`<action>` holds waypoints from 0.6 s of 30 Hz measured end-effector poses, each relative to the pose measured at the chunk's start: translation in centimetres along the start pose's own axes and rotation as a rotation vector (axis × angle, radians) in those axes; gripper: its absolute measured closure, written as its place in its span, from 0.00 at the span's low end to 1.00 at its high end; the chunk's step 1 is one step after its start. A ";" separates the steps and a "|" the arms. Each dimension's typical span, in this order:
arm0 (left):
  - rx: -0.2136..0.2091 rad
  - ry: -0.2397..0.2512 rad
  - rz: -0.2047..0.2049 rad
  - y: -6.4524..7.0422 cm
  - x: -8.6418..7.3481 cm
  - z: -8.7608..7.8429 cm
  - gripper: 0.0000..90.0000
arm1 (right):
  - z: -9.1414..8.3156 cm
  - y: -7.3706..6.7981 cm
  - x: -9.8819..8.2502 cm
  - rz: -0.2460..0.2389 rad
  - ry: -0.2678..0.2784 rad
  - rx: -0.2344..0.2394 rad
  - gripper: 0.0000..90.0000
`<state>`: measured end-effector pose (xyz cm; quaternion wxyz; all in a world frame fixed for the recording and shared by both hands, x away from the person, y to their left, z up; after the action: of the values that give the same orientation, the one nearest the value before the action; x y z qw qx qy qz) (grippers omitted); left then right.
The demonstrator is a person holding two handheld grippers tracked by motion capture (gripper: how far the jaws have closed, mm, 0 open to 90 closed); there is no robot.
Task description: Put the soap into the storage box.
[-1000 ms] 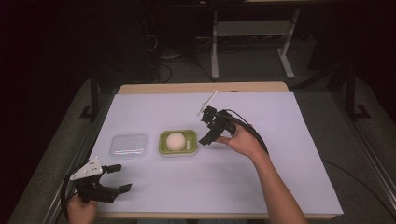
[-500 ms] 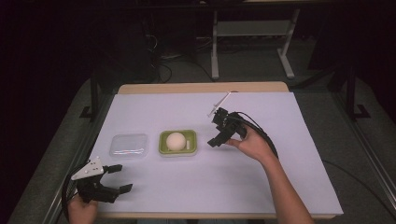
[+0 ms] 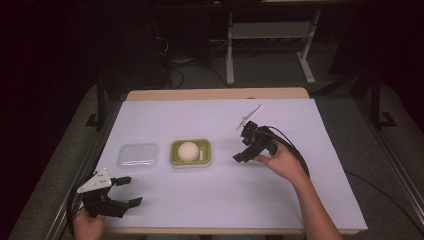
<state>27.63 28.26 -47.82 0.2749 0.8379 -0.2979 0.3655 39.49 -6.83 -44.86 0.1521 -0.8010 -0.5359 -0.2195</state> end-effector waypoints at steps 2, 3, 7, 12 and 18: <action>0.002 -0.001 -0.001 0.0 0.0 0.0 0.14 | -0.1 0.0 -0.6 0.007 -0.003 -0.001 0.28; 0.002 -0.002 0.001 0.0 0.0 0.0 0.14 | -0.2 -0.1 -0.9 0.010 -0.008 0.000 0.28; 0.001 0.001 -0.003 0.1 0.0 0.1 0.14 | -0.6 -0.2 -2.0 0.019 0.008 -0.012 0.28; 0.004 -0.001 0.000 0.0 0.0 0.1 0.14 | -1.0 -0.4 -3.7 0.043 0.015 -0.014 0.28; 0.003 0.000 -0.001 0.0 0.0 0.1 0.14 | -1.4 -0.8 -5.5 0.067 0.033 -0.024 0.28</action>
<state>27.65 28.16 -47.91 0.2737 0.8386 -0.2969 0.3656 36.65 -11.51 -46.46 0.1585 -0.8166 -0.5032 -0.2341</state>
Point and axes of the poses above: each handheld gripper's, and its own axes: z roughly forward along the jaws, x roughly out of its top, y roughly to its right, the point moved 9 cm from there along z, roughly forward along the jaws, and after that the axes turned 10 degrees about -z, right-handed, at the moved point
